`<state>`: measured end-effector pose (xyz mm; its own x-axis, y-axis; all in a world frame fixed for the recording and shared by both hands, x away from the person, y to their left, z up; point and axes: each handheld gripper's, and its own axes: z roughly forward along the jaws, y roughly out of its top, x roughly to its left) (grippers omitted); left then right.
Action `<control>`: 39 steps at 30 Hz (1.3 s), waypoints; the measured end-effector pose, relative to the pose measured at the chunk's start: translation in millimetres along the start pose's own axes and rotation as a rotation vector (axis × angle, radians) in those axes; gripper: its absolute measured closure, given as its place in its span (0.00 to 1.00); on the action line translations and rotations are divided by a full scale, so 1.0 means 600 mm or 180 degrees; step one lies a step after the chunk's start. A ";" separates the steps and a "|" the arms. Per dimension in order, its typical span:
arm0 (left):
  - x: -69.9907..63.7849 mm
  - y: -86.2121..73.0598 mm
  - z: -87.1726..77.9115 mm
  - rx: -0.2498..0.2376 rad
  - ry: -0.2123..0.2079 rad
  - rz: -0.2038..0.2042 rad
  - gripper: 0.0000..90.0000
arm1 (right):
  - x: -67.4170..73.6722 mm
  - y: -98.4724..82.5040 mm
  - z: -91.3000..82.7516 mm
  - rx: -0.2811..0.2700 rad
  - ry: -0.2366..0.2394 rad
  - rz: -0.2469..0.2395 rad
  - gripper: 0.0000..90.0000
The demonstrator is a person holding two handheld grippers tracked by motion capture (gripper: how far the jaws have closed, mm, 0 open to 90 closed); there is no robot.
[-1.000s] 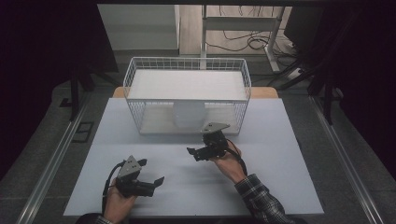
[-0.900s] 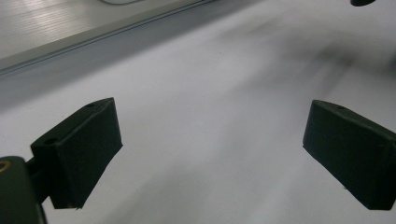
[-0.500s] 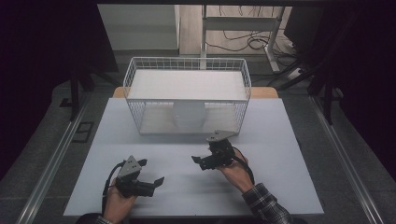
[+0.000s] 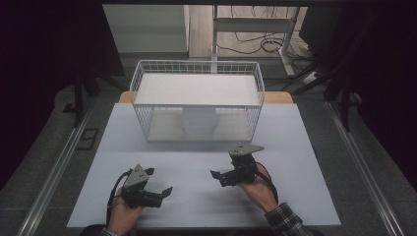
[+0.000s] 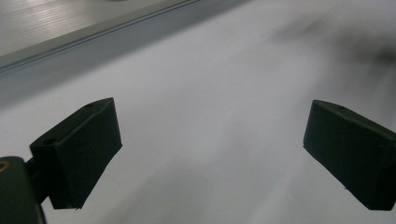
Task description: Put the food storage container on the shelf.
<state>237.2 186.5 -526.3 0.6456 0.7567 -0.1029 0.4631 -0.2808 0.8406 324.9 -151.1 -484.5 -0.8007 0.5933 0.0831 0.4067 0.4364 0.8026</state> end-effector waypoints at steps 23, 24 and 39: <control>0.001 -0.008 -0.038 0.0050 0.0169 0.0012 0.04 | 0.002 -0.052 -0.078 -0.0038 -0.0168 0.0035 0.00; 0.002 -0.010 -0.041 0.0041 0.0177 -0.0003 0.04 | 0.002 -0.054 -0.083 -0.0041 -0.0192 0.0036 0.00; 0.020 -0.031 -0.085 -0.0096 0.0399 -0.0208 0.01 | -0.007 -0.102 -0.147 -0.0079 -0.0623 0.0199 0.00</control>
<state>205.3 230.7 -516.2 0.5328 0.8412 -0.0922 0.4820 -0.2121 0.8501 264.7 -239.6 -481.8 -0.6724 0.7399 0.0189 0.4401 0.3791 0.8140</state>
